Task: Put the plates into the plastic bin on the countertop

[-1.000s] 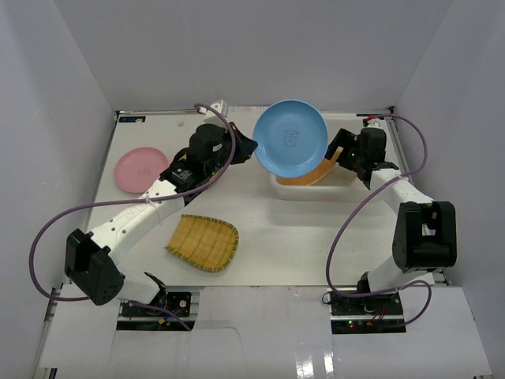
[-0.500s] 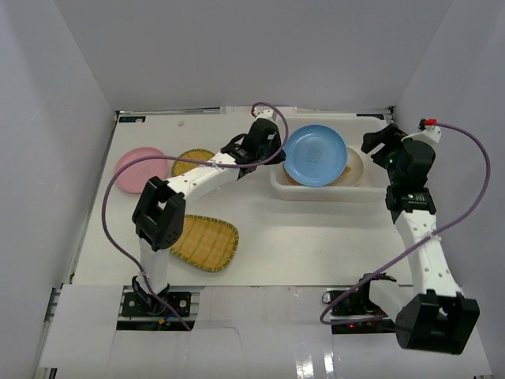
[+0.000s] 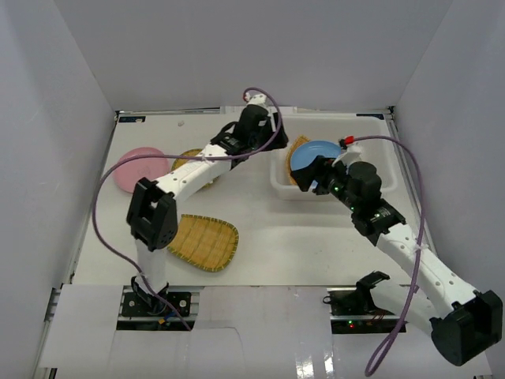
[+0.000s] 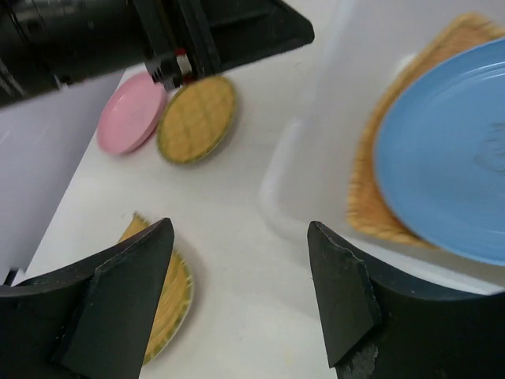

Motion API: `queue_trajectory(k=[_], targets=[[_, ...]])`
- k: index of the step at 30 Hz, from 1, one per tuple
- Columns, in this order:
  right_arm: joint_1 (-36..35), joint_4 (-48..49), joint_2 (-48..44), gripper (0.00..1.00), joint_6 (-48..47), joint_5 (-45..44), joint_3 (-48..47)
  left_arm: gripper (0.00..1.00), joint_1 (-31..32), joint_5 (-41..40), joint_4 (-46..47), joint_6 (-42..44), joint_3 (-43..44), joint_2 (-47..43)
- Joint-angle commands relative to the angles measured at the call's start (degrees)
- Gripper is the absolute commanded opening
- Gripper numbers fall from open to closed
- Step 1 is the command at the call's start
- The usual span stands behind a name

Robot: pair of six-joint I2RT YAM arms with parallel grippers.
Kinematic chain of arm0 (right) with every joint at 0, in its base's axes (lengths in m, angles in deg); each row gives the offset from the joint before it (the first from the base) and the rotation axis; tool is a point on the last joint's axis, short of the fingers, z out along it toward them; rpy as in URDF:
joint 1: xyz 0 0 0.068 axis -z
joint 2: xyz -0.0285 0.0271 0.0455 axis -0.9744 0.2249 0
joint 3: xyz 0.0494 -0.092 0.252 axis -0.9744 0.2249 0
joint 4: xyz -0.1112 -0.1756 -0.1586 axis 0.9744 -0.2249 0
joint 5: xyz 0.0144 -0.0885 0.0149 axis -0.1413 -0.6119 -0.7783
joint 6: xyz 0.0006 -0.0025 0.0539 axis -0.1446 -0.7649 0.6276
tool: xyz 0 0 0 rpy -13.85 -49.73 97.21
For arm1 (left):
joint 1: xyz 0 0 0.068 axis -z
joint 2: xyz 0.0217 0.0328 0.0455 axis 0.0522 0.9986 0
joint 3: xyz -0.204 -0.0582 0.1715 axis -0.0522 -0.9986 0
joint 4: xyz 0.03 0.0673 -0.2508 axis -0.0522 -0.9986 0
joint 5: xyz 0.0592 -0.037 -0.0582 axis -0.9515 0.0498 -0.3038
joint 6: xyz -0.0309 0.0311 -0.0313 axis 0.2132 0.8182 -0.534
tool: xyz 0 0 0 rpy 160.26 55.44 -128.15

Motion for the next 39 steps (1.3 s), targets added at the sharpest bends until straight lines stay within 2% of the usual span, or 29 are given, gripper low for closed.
queue_trajectory(k=[1,2,3,5,8,10,11,13,16,22,25,27,29,34,37,39], targets=[[-11.3,4.5,2.9,0.74,0.2,-5.8,0.8,0.8,-8.3,-1.3,1.4,-1.5,-14.1,-17.0],[-16.7,5.5,4.4,0.71,0.3,-9.0,0.1,0.79,-12.3,-0.3,4.4,-2.4,-18.8,-24.4],[-19.2,6.1,6.1,0.68,0.3,-10.4,-0.3,0.77,-14.3,-0.3,5.3,-3.8,-27.3,-28.0],[-25.9,7.8,11.9,0.63,0.4,-13.0,-2.2,0.73,-19.5,-2.4,5.7,-5.5,-34.5,-37.3],[-32.4,8.1,20.3,0.62,1.1,-15.6,-4.5,0.7,-27.2,-2.7,5.2,-8.6,-47.0,-45.2],[-34.9,9.0,25.0,0.66,2.3,-18.1,-5.4,0.7,-33.5,-1.4,4.9,-11.7,-54.7,-51.2],[-37.2,9.5,26.2,0.76,4.2,-19.4,-5.4,0.7,-35.5,-1.3,5.1,-12.7,-56.9,-52.7],[-38.7,10.0,28.7,0.83,6.8,-20.3,-4.0,0.71,-41.7,-0.6,5.6,-15.1,-62.0,-56.1],[-40.4,15.9,30.6,0.89,13.2,-20.5,1.0,0.75,-48.7,1.7,5.7,-16.9,-64.6,-56.5],[-41.3,23.7,36.4,0.86,22.6,-18.1,4.8,0.86,-59.3,7.4,7.8,-17.3,-68.2,-51.2],[-41.3,25.2,40.3,0.83,25.4,-16.2,4.6,0.9,-62.9,13.3,11.1,-18.0,-69.2,-47.5],[-41.3,28.2,43.0,0.79,26.9,-14.2,4.7,0.9,-63.9,14.9,13.0,-18.5,-69.2,-44.2],[-41.3,31.5,45.2,0.69,28.5,-13.3,4.7,0.9,-65.2,17.4,15.3,-19.2,-68.9,-40.3],[-41.3,33.9,48.8,0.56,30.0,-12.8,3.0,0.87,-65.7,17.4,16.1,-19.3,-65.4,-33.9],[-41.4,35.2,48.2,0.23,30.6,-13.4,4.6,0.81,-65.7,17.6,16.5,-19.3,-64.4,-31.2],[-41.5,35.5,44.6,0.12,29.7,-14.1,6.3,0.79,-65.7,17.7,17.2,-19.6,-64.2,-30.2]])
